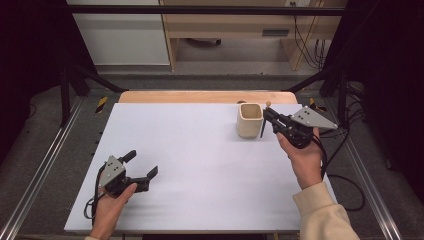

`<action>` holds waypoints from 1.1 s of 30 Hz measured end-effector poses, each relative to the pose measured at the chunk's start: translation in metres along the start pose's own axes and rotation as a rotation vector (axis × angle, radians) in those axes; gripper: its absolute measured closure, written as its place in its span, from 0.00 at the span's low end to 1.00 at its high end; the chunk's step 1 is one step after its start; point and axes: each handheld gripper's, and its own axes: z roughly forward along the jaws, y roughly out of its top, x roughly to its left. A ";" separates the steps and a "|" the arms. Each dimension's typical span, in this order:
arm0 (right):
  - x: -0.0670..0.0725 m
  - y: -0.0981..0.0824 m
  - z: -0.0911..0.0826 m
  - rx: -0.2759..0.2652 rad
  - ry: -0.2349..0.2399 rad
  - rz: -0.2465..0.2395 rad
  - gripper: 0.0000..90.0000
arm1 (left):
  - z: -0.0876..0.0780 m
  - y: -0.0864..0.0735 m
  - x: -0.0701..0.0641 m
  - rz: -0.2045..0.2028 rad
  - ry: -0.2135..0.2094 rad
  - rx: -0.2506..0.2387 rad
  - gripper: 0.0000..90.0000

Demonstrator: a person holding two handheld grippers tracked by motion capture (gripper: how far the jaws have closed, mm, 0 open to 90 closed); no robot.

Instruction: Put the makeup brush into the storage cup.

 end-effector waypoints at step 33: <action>-0.006 0.018 0.040 -0.041 -0.032 -0.007 0.93 | 0.000 0.000 -0.001 0.035 -0.019 -0.023 0.03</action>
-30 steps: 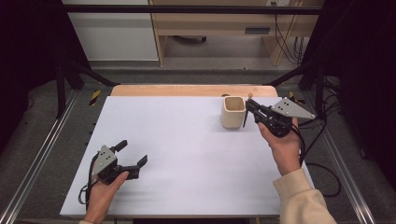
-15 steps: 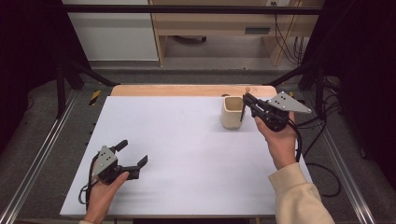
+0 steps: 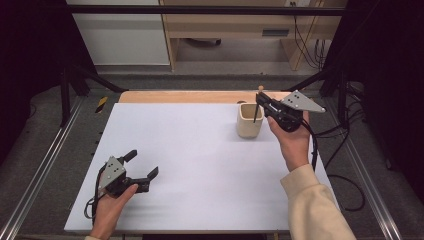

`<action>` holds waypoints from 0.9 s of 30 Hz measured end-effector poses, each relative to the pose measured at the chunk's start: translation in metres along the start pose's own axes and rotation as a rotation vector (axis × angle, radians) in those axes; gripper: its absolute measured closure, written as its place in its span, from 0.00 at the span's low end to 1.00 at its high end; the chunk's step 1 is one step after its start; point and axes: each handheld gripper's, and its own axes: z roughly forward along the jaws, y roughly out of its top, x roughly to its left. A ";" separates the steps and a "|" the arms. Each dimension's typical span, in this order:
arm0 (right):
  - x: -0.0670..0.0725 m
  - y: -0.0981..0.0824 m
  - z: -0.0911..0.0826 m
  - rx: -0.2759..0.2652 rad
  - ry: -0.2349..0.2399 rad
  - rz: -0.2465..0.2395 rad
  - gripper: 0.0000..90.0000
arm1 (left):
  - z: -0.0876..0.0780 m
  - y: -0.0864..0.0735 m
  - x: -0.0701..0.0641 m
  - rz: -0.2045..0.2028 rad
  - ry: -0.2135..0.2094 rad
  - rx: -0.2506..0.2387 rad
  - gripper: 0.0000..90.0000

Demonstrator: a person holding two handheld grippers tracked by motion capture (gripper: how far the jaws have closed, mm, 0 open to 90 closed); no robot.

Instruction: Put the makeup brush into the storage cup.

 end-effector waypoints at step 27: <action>-0.009 -0.008 0.018 -0.041 -0.051 0.007 0.93 | 0.000 0.000 0.001 0.002 -0.005 -0.004 0.03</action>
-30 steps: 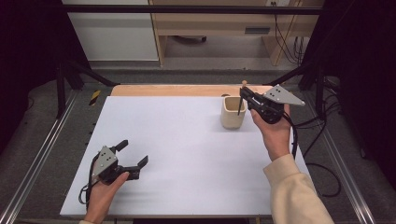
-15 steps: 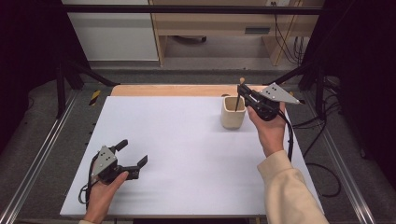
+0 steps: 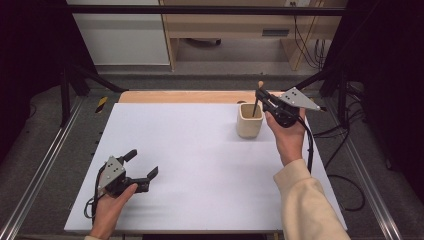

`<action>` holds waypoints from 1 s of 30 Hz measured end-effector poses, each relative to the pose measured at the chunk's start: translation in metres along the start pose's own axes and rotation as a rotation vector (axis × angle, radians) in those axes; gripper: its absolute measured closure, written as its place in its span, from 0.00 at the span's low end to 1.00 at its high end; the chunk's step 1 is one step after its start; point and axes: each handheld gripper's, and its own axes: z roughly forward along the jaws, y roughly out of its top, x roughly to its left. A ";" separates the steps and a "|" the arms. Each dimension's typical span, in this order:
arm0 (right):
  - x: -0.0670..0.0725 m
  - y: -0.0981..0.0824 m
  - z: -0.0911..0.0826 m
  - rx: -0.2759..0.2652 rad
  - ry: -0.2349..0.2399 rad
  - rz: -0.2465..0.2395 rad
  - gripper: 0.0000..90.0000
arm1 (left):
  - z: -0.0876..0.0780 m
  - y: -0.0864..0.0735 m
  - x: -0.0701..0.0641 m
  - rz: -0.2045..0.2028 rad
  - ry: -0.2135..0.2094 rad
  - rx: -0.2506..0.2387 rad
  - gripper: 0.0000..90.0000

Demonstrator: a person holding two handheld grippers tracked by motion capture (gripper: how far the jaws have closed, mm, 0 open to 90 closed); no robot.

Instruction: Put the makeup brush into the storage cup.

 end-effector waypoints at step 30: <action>-0.009 -0.017 0.018 0.011 -0.028 -0.010 0.93 | 0.000 0.000 0.001 -0.002 -0.006 -0.005 0.03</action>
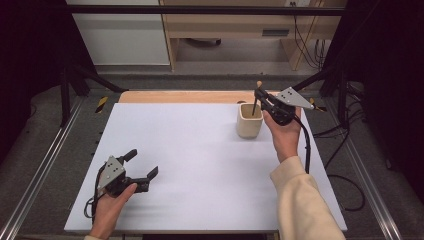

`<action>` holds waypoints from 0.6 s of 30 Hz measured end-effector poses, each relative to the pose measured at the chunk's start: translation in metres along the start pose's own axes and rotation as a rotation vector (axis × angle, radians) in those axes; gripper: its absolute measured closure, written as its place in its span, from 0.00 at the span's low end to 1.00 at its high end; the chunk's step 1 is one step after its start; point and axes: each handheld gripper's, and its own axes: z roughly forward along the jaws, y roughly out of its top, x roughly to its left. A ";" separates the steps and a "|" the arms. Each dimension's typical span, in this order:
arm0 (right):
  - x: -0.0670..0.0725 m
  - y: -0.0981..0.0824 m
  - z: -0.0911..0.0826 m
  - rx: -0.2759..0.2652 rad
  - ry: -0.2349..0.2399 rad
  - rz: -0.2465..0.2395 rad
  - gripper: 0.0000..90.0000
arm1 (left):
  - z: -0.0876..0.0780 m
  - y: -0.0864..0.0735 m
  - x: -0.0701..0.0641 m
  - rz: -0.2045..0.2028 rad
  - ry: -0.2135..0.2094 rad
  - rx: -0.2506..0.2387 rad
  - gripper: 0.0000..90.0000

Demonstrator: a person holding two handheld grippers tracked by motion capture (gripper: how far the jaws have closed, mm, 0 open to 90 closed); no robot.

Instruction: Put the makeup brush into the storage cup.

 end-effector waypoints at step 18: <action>-0.001 -0.010 0.006 0.030 -0.002 0.000 0.93 | -0.001 0.001 0.002 -0.007 0.003 -0.007 0.03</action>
